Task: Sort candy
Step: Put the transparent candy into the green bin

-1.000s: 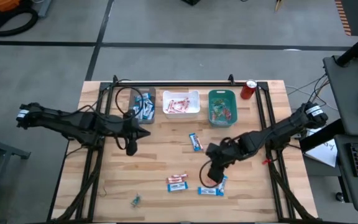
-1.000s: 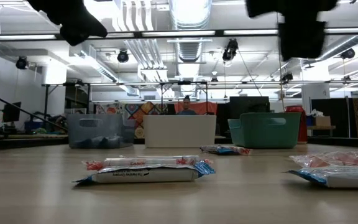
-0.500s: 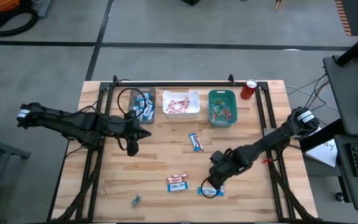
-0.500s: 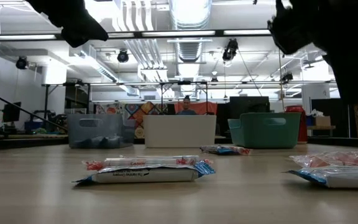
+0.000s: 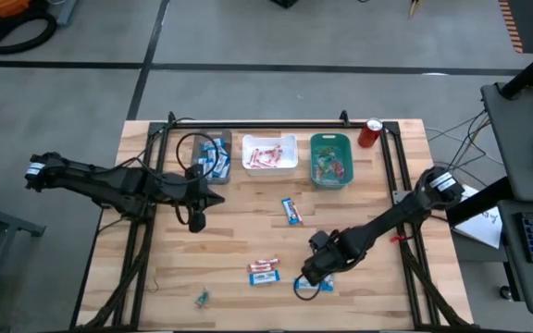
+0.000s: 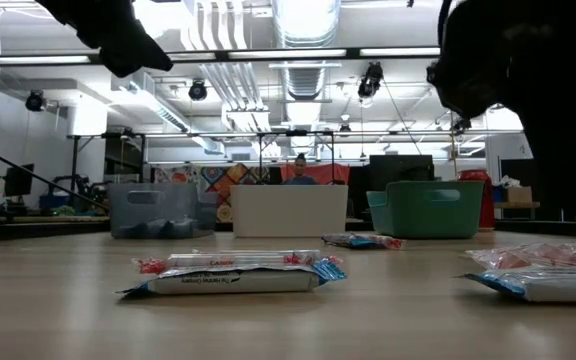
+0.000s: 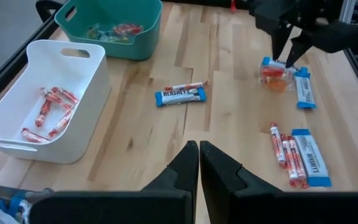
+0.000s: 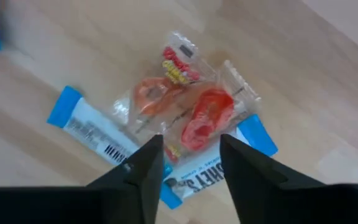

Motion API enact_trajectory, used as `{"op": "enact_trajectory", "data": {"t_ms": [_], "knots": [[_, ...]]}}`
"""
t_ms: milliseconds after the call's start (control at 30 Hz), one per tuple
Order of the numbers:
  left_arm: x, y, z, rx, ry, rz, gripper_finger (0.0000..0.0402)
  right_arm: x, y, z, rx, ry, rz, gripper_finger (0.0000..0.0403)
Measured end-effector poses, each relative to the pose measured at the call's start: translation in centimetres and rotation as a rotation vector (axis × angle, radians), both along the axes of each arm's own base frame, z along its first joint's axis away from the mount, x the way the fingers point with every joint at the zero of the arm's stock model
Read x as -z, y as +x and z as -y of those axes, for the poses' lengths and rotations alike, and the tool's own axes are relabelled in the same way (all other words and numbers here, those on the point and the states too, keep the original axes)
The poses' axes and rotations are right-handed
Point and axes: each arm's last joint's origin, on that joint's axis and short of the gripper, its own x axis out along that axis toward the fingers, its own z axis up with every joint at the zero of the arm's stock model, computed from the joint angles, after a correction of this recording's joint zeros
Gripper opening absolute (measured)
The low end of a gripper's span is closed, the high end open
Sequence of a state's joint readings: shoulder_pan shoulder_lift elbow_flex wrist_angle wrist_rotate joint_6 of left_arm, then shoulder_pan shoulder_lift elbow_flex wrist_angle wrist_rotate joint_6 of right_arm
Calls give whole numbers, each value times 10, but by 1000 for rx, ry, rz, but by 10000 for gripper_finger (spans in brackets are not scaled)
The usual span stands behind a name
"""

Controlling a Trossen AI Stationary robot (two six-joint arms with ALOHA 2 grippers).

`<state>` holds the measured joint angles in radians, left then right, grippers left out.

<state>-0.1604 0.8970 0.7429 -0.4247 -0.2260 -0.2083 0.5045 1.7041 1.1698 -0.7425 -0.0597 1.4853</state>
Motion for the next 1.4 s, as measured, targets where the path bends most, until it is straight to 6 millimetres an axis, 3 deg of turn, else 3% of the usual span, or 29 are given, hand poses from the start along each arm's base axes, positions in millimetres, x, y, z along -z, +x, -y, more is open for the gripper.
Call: {"op": "enact_trajectory", "data": {"t_ms": [200, 400, 533, 900, 1000, 1100, 1400], "knots": [[0, 0, 0, 16, 24, -2, 0, 15, 4, -2, 19, -14, -26, 190], [0, 0, 0, 24, 38, -2, 0, 25, 7, -2, 37, -70, -24, 189], [0, 0, 0, 26, 41, -1, 0, 25, 7, -2, 38, -76, -20, 158], [0, 0, 0, 27, 42, -2, 0, 25, 9, -2, 27, -89, 13, 25], [0, 0, 0, 26, 42, 0, 0, 23, 9, -2, -6, -104, 22, 11], [3, 2, 0, 24, 41, 22, 0, 16, 10, -2, -38, -120, 48, 9], [31, 6, 1, 11, -3, 118, 0, -32, -3, 14, -96, -286, 167, 9]]}}
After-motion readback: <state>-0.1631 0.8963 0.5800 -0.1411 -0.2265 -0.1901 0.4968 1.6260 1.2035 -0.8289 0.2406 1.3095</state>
